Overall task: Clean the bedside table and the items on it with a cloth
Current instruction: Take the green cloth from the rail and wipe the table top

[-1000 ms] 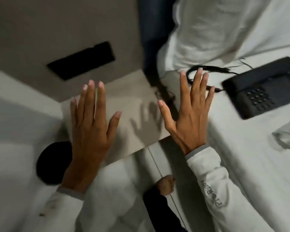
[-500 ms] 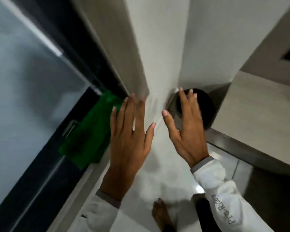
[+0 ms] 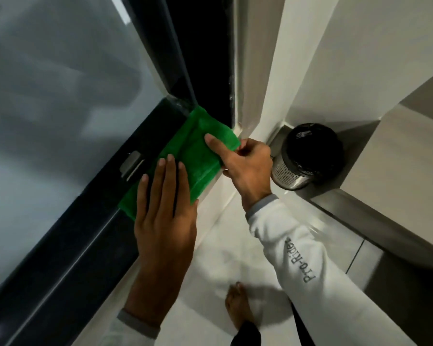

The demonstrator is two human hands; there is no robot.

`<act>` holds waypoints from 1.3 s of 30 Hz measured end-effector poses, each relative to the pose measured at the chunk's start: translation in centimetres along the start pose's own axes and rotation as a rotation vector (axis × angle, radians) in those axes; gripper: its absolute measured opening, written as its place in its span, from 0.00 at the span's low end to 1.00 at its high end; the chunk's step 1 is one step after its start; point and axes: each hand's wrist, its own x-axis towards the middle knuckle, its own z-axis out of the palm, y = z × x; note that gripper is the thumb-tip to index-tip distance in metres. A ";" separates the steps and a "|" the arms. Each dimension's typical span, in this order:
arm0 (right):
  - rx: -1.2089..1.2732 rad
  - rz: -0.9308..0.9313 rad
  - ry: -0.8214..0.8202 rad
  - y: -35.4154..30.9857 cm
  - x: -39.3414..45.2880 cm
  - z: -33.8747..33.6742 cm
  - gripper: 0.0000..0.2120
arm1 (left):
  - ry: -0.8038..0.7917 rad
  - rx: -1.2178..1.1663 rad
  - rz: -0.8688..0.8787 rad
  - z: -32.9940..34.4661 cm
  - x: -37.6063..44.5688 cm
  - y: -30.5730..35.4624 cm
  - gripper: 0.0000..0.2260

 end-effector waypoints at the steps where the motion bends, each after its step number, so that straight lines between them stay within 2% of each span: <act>1: 0.020 0.001 -0.006 0.1 0.2 -0.3 0.30 | 0.004 -0.010 0.012 0.0 -0.3 0.1 0.23; 4: 0.092 -0.030 -0.047 0.7 0.1 -1.2 0.21 | -0.008 -0.058 0.071 -0.6 -0.6 0.2 0.15; 7: 0.215 -0.055 -0.026 2.2 -0.7 -4.0 0.16 | 0.040 -0.123 0.197 -2.1 0.2 1.5 0.17; 10: 0.509 0.096 0.012 4.4 -1.0 -10.7 0.06 | 0.078 -0.192 0.445 -2.7 0.6 6.4 0.18; 12: 0.646 0.212 0.086 6.1 -0.8 -16.9 0.09 | 0.037 -0.274 0.587 -1.3 1.2 11.3 0.17; 15: 0.734 0.345 0.327 8.6 -0.1 -26.1 0.18 | -0.064 -0.359 0.747 1.9 3.0 19.0 0.18; 17: 0.773 0.395 0.490 10.2 0.8 -33.4 0.23 | -0.071 -0.420 0.881 4.7 4.1 26.1 0.17; 19: 0.810 0.373 0.603 10.8 1.9 -38.7 0.25 | -0.050 -0.454 0.982 6.6 5.2 31.7 0.17; 22: 0.800 0.223 0.689 12.0 4.1 -47.3 0.22 | -0.015 -0.496 1.128 9.4 6.4 41.0 0.17; 23: 0.766 0.208 0.727 13.1 4.7 -51.2 0.22 | -0.012 -0.508 1.164 10.6 6.0 45.3 0.17; 26: 0.576 0.194 0.777 15.5 6.5 -56.4 0.21 | -0.135 -0.507 1.225 13.3 4.6 51.1 0.19; 28: 0.155 0.242 0.789 18.0 6.7 -59.1 0.22 | -0.364 -0.417 1.246 14.8 2.8 54.2 0.20; 30: -0.392 0.347 0.721 20.7 6.1 -60.6 0.27 | -0.711 -0.281 1.186 16.9 0.6 56.2 0.28; 31: -0.585 0.352 0.683 21.8 5.7 -60.5 0.30 | -0.839 -0.216 1.149 17.5 -0.2 56.6 0.31; 32: -0.706 0.306 0.643 22.8 5.4 -60.1 0.32 | -0.895 -0.194 1.112 18.1 -0.9 56.8 0.31; 35: -0.887 0.157 0.472 25.2 5.5 -58.5 0.31 | -0.863 -0.226 1.053 19.0 -1.6 56.9 0.30; 39: -0.935 0.191 0.416 26.4 6.8 -58.2 0.34 | -0.762 -0.245 1.135 20.4 0.7 57.1 0.28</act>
